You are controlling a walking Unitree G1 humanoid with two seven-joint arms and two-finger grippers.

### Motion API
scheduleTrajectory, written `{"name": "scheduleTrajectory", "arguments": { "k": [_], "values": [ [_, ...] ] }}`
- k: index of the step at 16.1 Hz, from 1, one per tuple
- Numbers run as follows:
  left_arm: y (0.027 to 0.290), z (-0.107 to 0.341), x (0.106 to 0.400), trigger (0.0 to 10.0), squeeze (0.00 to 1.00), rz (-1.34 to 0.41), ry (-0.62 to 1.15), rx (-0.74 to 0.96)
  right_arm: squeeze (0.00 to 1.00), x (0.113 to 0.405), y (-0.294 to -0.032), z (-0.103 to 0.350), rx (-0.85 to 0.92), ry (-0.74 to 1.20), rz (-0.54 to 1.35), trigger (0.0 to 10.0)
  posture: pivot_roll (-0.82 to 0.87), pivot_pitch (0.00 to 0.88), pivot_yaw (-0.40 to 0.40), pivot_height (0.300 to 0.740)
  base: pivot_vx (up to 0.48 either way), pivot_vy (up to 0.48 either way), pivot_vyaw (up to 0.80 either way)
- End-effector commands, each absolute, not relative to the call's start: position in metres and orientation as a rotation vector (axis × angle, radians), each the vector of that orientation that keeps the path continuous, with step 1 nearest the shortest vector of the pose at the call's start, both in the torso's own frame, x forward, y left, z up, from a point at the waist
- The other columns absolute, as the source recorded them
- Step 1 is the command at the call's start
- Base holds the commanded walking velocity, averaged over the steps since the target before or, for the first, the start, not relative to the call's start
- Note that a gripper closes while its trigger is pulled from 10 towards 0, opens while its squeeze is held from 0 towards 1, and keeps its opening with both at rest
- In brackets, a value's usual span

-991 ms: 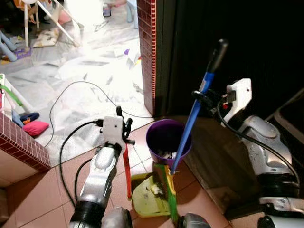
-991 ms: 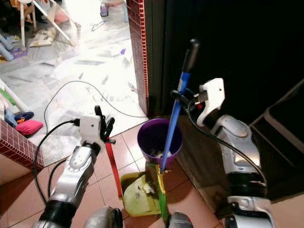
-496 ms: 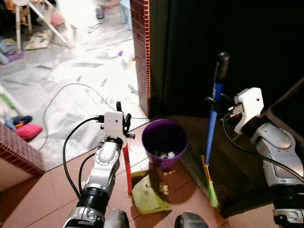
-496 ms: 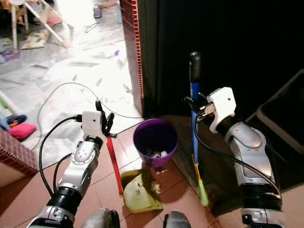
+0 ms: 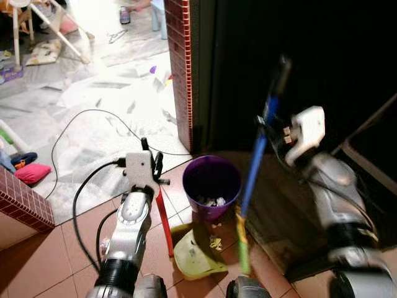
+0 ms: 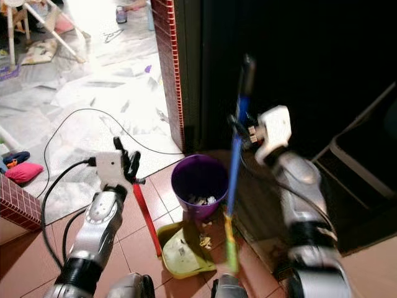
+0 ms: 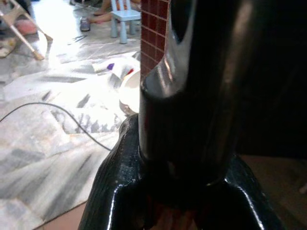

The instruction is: Sweep floor

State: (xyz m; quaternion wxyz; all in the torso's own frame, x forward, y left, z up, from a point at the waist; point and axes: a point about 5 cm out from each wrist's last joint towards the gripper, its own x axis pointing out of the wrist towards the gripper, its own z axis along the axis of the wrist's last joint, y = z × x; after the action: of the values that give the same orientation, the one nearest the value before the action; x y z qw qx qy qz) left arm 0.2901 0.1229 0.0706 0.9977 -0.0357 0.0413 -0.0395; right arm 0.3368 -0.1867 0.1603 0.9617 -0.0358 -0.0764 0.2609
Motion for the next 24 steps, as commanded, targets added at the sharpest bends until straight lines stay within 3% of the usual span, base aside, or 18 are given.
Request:
{"name": "scheduleTrajectory", "arguments": {
  "k": [1,8,13,24],
  "values": [
    [0.127,0.084,0.288,10.0,0.00,-0.071,0.033,-0.082,0.00,0.345,-0.183,0.179,-0.057,-0.255,0.513,10.0,-0.12,0.068,0.020,0.740,0.000,0.000,0.00],
    [0.146,0.091,0.242,10.0,0.00,-0.045,0.081,-0.048,0.00,0.381,-0.142,0.206,0.202,-0.373,0.493,10.0,0.02,0.145,0.045,0.740,0.000,0.000,0.00],
    [0.143,0.096,0.237,10.0,0.00,-0.071,0.105,-0.041,0.00,0.387,-0.118,0.226,0.242,-0.450,0.567,10.0,0.05,0.161,0.063,0.740,0.000,0.000,0.00],
    [0.125,0.095,0.256,10.0,0.00,-0.108,0.114,-0.080,0.00,0.326,-0.140,0.154,0.235,-0.100,0.918,10.0,-0.09,0.108,0.042,0.740,0.000,0.000,0.00]
  ]
}}
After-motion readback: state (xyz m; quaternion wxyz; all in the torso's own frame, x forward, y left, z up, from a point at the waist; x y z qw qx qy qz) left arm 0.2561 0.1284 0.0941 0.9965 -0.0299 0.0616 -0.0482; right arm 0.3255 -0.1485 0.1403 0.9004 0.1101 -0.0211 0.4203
